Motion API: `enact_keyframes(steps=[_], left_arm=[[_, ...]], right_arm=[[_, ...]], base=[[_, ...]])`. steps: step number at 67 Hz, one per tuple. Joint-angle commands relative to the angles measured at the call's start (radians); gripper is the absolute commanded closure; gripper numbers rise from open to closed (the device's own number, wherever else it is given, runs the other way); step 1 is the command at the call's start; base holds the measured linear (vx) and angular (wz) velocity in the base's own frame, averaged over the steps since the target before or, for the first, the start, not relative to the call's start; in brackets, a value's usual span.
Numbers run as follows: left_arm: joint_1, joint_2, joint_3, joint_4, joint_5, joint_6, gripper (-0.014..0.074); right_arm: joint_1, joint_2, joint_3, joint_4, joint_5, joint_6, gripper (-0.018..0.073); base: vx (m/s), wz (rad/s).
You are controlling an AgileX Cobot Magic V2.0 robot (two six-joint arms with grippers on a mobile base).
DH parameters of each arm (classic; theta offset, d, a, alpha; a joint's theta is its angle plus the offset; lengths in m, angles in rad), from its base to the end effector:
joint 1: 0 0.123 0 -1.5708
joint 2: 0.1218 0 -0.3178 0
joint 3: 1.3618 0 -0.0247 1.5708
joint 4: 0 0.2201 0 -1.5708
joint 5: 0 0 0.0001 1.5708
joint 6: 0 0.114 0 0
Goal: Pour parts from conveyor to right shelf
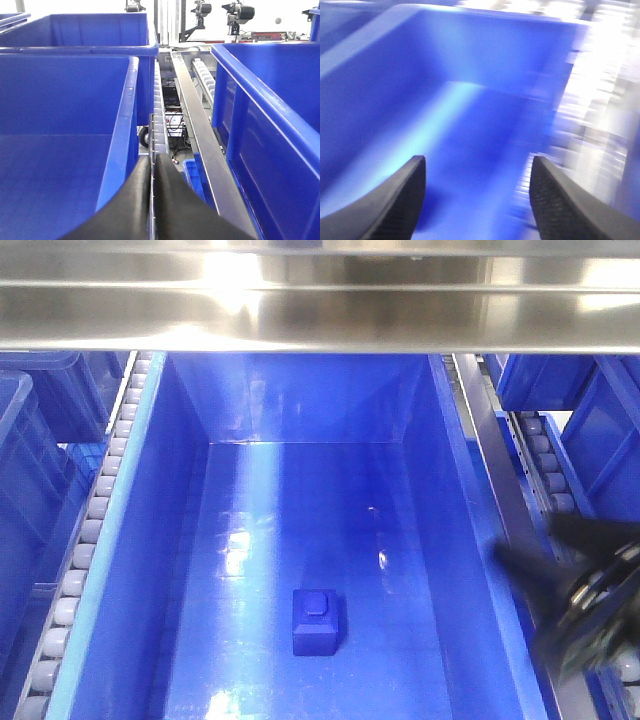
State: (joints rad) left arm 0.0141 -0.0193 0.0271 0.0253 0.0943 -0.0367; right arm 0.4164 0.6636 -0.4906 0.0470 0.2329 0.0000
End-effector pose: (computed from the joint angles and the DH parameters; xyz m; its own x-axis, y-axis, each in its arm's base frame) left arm 0.0153 0.0005 0.1958 -0.0147 -0.0117 -0.9998 -0.0166 0.9998 -0.0115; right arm 0.0955 0.0436 0.3177 -0.3050 -0.0849 -0.9486 -0.4003 0.9152 0.0468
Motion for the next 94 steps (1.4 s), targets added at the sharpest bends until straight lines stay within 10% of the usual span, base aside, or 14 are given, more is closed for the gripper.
enact_keyframes(steps=[1,28,46,60,94], left_arm=[[0.002,-0.006,-0.026,-0.006,-0.072,-0.007,0.0603],[0.002,-0.006,-0.026,-0.006,-0.072,-0.007,0.0603],[0.002,-0.006,-0.026,-0.006,-0.072,-0.007,0.0603],[0.002,-0.006,-0.026,-0.006,-0.072,-0.007,0.0603],[0.002,-0.004,-0.026,-0.006,-0.072,-0.007,0.0603]], right_arm=[[-0.102,-0.002,-0.028,-0.011,-0.057,0.0,0.0131],[-0.36,-0.172,-0.016,-0.047,-0.035,0.0,0.0133],[-0.362,-0.438,0.125,-0.054,-0.017,0.0,0.0245],[-0.36,-0.556,0.144,-0.047,0.012,-0.007,0.0575],[-0.36,-0.559,0.144,-0.052,-0.021,-0.02,0.0568]], base=[[0.0,0.0],[0.0,0.0],[0.0,0.0],[0.0,0.0],[0.0,0.0]])
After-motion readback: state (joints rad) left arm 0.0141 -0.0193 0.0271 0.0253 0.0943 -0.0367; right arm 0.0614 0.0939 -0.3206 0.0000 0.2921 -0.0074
